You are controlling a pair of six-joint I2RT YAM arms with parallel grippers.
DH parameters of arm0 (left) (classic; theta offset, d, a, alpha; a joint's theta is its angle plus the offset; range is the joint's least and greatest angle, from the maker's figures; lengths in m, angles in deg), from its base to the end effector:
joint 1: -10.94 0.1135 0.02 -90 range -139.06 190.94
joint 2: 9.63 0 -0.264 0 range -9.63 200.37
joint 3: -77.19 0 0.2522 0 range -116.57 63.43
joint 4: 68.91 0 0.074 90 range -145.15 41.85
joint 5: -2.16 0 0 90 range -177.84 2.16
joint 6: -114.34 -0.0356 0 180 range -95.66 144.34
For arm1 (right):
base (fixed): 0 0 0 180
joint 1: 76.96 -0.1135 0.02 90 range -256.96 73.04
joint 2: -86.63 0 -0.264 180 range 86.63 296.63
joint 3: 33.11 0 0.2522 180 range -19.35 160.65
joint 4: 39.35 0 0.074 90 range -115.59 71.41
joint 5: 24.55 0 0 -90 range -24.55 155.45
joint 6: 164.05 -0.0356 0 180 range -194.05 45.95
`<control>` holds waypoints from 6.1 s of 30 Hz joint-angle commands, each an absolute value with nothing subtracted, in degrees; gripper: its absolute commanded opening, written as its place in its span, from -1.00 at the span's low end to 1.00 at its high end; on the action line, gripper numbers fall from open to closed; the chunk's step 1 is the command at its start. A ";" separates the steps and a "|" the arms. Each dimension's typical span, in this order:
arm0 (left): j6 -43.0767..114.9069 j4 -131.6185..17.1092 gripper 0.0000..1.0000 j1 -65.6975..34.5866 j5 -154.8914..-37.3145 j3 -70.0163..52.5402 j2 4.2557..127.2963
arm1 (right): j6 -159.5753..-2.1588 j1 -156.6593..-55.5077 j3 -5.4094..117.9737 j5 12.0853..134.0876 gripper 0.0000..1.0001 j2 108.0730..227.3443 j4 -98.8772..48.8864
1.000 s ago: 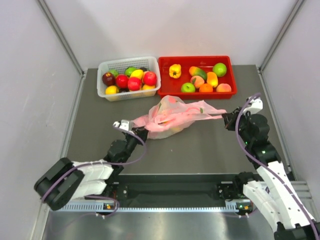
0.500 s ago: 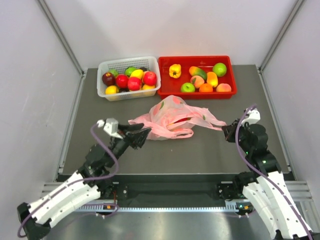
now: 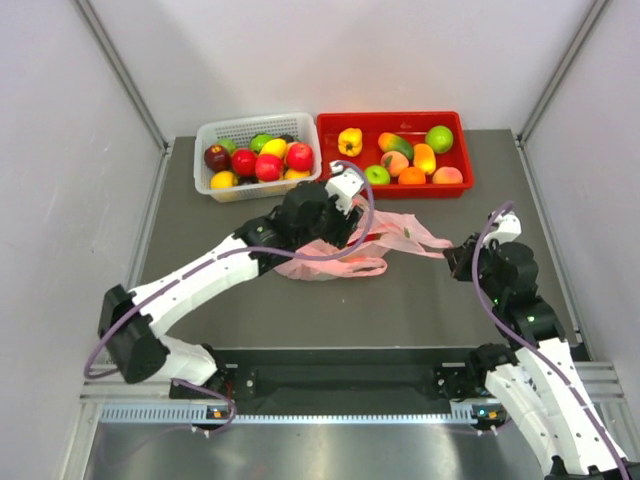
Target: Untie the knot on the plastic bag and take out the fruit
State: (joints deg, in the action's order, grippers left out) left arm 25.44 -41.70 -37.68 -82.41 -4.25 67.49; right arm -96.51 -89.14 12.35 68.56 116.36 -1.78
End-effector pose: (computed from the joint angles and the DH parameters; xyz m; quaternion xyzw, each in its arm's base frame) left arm 0.2097 -0.2330 0.3473 0.3114 0.7724 -0.1963 0.5176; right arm 0.1317 0.0304 0.2720 0.0590 0.8260 0.1882 0.5281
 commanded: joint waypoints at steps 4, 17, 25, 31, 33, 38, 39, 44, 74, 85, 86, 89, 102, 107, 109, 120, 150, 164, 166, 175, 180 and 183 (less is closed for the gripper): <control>15.64 -28.26 0.55 -39.06 -82.48 -15.92 75.27 | -94.97 -88.47 19.58 68.87 -0.85 118.00 -1.60; 10.72 -30.45 0.98 -41.44 -63.77 -18.22 84.23 | -93.57 -88.56 26.26 71.77 -0.81 119.59 0.51; 10.01 -38.62 0.98 -37.93 -59.53 -19.18 88.72 | -92.25 -88.56 27.23 72.57 -0.88 117.92 3.14; 13.35 -37.22 -0.38 -33.44 -65.34 -21.73 89.60 | -92.42 -88.47 25.13 72.04 -0.90 117.04 3.50; 13.61 -38.70 -1.00 -32.83 -64.38 -21.04 87.94 | -93.03 -88.47 24.16 71.78 -0.92 116.95 3.15; 13.52 -40.91 -1.00 -32.74 -63.15 -20.50 83.02 | -94.53 -88.47 20.64 70.55 -0.98 119.05 1.22; 13.61 -41.26 -1.00 -32.74 -63.06 -20.59 80.92 | -94.97 -88.56 20.20 69.93 -0.99 119.67 0.08; 14.23 -42.85 -1.00 -32.91 -64.98 -20.68 72.40 | -96.20 -88.56 18.97 68.35 -1.00 126.16 -2.30; 34.44 -39.41 -1.00 -45.48 -101.07 0.58 60.95 | -89.52 -88.91 28.01 80.82 0.07 122.50 0.59; 37.25 -45.13 -1.00 -45.92 -97.60 8.15 61.21 | -86.80 -89.26 30.48 99.88 0.15 113.88 6.05; 37.69 -46.26 -1.00 -45.92 -96.81 8.06 61.12 | -86.54 -89.61 30.40 102.60 0.10 113.61 6.57; 38.92 -48.46 -1.00 -45.92 -93.56 7.80 60.95 | -86.27 -90.66 29.96 106.21 0.03 113.00 6.84; 41.12 -53.04 -1.00 -45.83 -93.46 -8.79 76.04 | -85.83 -97.17 27.84 101.93 0.22 117.91 8.60; 41.74 -51.02 -1.00 -45.83 -95.05 -15.40 82.47 | -86.09 -100.33 28.02 97.97 0.08 119.58 8.42; 42.35 -52.07 -1.00 -45.83 -95.40 -16.20 83.27 | -86.62 -101.30 27.24 96.48 -0.01 121.51 8.16; 42.71 -51.55 -1.00 -45.04 -92.68 -13.23 76.79 | -95.57 -114.65 21.52 77.76 -0.73 132.93 -8.42; 46.13 -52.51 -1.00 -44.69 -83.63 17.90 57.17 | -113.96 -134.88 26.43 27.92 0.78 163.62 -22.86; 45.96 -52.87 -1.00 -43.99 -77.56 19.92 54.97 | -108.77 -132.68 27.41 30.99 0.17 168.64 -27.17; 46.22 -52.95 -1.00 -43.64 -76.94 20.36 54.79 | -108.07 -132.68 26.27 32.13 -0.14 166.88 -26.65; 46.92 -53.57 -1.00 -41.79 -75.98 20.45 54.09 | -98.68 -126.64 23.18 65.09 -1.00 147.46 -16.40; 47.19 -54.62 -1.00 -40.30 -75.89 20.45 54.09 | -91.46 -125.38 25.38 89.65 -1.00 139.90 -9.77; 47.36 -56.36 -1.00 -39.33 -76.94 20.63 54.35 | -91.28 -125.30 24.68 92.51 -1.00 132.70 -13.71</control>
